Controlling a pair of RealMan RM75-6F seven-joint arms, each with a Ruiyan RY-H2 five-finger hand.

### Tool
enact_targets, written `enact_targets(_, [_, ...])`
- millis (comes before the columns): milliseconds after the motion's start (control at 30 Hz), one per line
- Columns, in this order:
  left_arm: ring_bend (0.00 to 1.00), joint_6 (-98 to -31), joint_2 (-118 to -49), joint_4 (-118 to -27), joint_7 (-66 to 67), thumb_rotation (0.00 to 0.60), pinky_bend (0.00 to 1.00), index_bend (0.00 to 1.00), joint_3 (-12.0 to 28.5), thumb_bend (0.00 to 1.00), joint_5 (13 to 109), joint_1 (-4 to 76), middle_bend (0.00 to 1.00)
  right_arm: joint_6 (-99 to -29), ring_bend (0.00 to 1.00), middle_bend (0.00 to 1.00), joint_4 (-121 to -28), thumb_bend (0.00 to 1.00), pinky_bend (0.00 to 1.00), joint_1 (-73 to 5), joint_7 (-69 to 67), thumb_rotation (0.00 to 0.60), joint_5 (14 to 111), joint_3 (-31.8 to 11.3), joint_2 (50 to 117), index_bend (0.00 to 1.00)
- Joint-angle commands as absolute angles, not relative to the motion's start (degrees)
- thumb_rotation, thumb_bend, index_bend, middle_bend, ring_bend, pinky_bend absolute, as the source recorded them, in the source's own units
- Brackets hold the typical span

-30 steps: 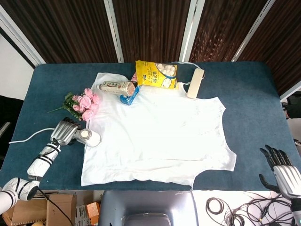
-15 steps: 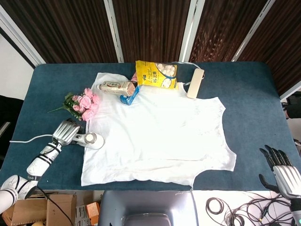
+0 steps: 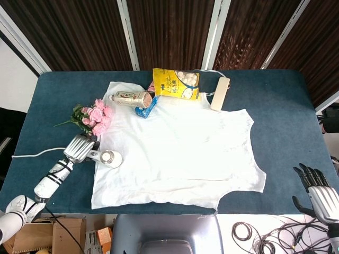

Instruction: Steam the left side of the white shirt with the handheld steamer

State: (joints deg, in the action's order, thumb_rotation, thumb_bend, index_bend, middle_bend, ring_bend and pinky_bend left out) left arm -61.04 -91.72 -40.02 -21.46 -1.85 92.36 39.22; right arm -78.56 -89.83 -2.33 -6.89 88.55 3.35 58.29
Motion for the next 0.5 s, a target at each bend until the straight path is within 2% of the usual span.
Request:
enact_targets(33, [0.57,-61.9,-92.9,-38.4,-28.1,0.6,0.44,0.78,-2.4,0.48,93.0,39.4,0.66,-78.5,0.0,0.0,-89.8,0.36,0.0,-2.3,-6.9,0.6,88.4,3.3,58.3,0.0])
enact_targets(200, [0.6,-63.6,-94.5,-36.2,-37.4,0.6,0.46,0.77,-2.0,0.5,92.8,39.2,0.68,-78.5,0.0,0.0,-89.9,0.36,0.0,-2.2,-6.8,0.6,88.4,3.4,58.2,0.0])
enact_targets(500, [0.63,-64.3,-96.9,-33.2,-66.5,0.6,0.5,0.75,-0.5,0.51,90.5,38.6,0.69,-78.1,0.0,0.0,-90.1,0.36,0.0,-2.3,-6.7,0.6,88.5,3.5,57.9,0.0])
